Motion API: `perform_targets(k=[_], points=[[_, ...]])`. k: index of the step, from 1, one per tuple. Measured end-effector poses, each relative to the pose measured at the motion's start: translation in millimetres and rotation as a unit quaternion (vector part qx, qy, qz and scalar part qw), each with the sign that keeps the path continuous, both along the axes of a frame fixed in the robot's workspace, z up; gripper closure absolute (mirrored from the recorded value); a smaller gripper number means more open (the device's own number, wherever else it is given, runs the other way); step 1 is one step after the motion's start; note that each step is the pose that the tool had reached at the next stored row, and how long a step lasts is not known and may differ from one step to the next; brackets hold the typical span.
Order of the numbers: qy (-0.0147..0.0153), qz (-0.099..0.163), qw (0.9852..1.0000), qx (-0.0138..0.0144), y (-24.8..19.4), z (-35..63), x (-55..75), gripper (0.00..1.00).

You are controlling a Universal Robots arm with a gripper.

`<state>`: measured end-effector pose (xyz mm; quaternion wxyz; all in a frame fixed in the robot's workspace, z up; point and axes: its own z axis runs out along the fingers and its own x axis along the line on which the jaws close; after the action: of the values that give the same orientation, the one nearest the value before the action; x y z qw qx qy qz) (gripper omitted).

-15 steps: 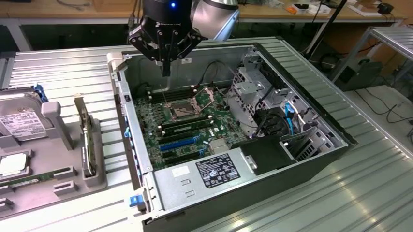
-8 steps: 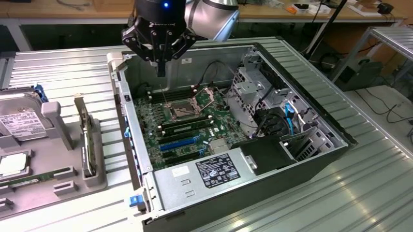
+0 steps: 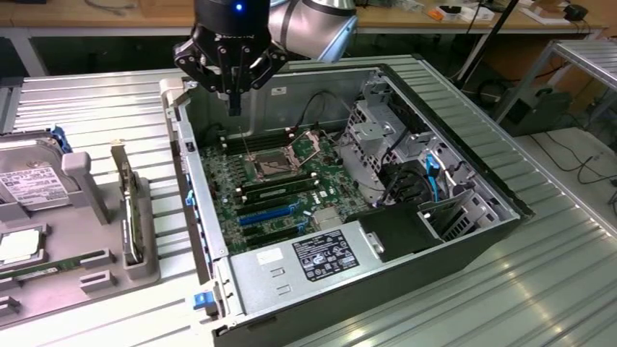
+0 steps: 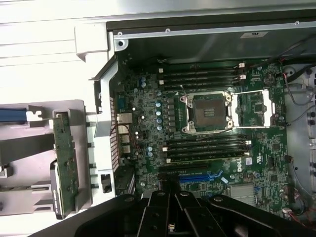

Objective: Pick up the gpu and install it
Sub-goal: 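Reach for the gpu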

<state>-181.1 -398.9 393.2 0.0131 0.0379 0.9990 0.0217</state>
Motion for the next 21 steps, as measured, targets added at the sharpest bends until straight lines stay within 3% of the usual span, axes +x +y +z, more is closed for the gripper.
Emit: perform_targets(k=[21], points=[[0.0000, 0.000, 1.0000, 0.0000, 0.0, 0.0, -23.0, 0.89]])
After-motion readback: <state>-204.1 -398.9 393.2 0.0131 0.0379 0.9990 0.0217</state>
